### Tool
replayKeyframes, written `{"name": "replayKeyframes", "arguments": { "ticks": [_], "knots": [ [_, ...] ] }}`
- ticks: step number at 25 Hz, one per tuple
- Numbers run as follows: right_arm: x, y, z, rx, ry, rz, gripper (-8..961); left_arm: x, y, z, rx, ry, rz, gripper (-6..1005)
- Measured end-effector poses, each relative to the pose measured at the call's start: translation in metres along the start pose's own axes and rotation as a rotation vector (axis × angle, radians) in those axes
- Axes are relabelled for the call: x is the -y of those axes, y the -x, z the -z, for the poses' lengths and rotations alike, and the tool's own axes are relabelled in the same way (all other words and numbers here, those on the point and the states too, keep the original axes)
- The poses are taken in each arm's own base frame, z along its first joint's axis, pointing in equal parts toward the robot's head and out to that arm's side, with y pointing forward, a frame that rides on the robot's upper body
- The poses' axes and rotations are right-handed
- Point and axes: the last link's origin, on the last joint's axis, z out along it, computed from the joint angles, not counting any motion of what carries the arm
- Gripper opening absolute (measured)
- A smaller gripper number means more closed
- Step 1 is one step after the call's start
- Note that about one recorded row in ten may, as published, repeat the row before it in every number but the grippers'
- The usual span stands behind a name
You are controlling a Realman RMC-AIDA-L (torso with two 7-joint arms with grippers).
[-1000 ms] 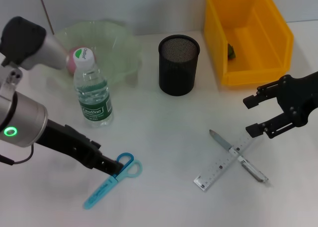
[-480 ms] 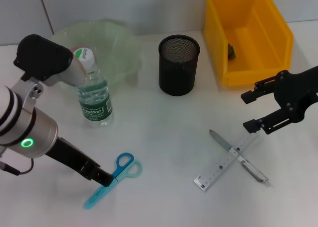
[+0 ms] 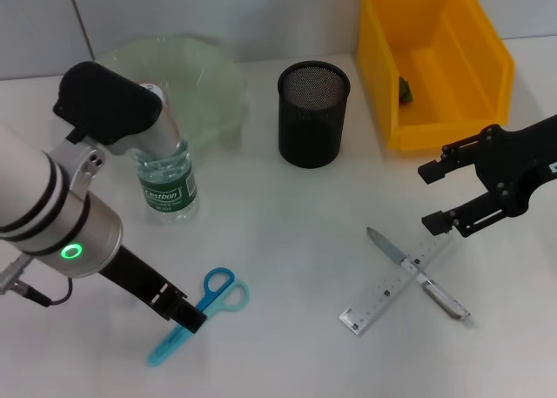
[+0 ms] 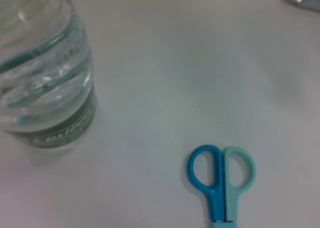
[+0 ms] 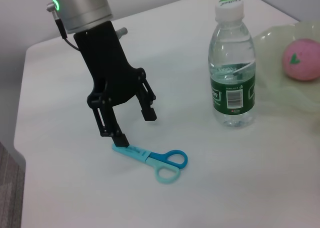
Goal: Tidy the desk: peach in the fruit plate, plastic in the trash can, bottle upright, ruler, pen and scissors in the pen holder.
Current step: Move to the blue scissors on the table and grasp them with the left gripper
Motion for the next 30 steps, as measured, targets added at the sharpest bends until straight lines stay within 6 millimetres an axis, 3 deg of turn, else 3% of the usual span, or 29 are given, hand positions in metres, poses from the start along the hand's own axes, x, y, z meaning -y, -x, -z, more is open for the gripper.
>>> {"name": "replayKeyframes", "arguments": {
  "ticks": [10,30],
  "knots": [
    [-0.002,-0.002,-0.003,-0.006,0.006,0.000,803,-0.016,-0.010,-0.009,0.042,-0.039,-0.050,795],
    [-0.004,-0.004,-0.007,-0.004,0.014,-0.007,803,-0.017,-0.006,-0.025,0.088,-0.048,-0.068,790]
  ]
}}
